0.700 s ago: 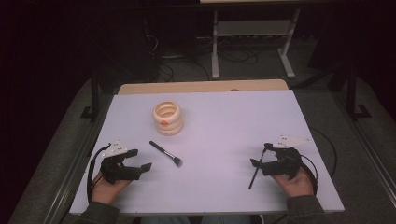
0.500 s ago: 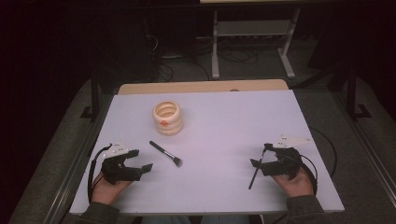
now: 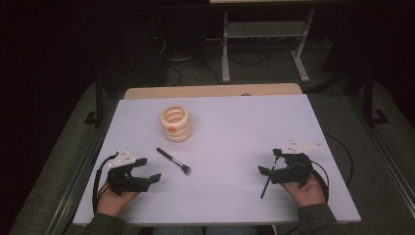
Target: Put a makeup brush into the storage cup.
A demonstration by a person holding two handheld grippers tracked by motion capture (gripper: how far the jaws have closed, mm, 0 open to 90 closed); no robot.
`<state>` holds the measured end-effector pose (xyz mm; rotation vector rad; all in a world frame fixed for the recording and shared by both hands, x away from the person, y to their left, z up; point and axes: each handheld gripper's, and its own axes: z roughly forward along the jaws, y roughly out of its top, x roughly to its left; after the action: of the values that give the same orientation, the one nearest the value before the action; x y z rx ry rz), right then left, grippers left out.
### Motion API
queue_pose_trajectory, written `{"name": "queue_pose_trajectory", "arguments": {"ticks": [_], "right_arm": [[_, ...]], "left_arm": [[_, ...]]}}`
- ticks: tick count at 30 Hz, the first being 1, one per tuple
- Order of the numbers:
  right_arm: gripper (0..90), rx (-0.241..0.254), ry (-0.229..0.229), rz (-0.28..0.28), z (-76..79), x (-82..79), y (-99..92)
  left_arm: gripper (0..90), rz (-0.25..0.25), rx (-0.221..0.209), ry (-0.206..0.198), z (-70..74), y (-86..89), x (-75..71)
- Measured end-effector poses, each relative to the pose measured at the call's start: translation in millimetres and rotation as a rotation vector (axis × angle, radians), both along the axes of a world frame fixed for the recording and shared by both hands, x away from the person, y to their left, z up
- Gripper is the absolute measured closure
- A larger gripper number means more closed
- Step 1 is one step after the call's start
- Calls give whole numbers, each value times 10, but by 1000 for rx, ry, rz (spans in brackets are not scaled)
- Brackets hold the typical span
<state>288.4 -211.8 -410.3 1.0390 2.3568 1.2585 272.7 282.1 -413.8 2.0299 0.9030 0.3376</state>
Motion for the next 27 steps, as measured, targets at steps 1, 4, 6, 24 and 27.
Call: {"name": "queue_pose_trajectory", "arguments": {"ticks": [1, 4, 6, 24, 27], "right_arm": [[142, 3, 1, 3, 5, 4, 7], [139, 0, -5, 11, 19, 16, 38], [138, 3, 2, 18, 33, 22, 63], [138, -1, 28, 58, 94, 52, 259], [138, -1, 31, 64, 107, 61, 305]], "left_arm": [[180, 2, -3, 1, 0, 2, -2], [180, 2, -7, -2, 6, 10, -1], [180, 4, -13, -2, 12, 15, -3], [171, 6, -36, -2, 60, 38, -51], [171, 9, -43, 1, 59, 46, -53]]}}
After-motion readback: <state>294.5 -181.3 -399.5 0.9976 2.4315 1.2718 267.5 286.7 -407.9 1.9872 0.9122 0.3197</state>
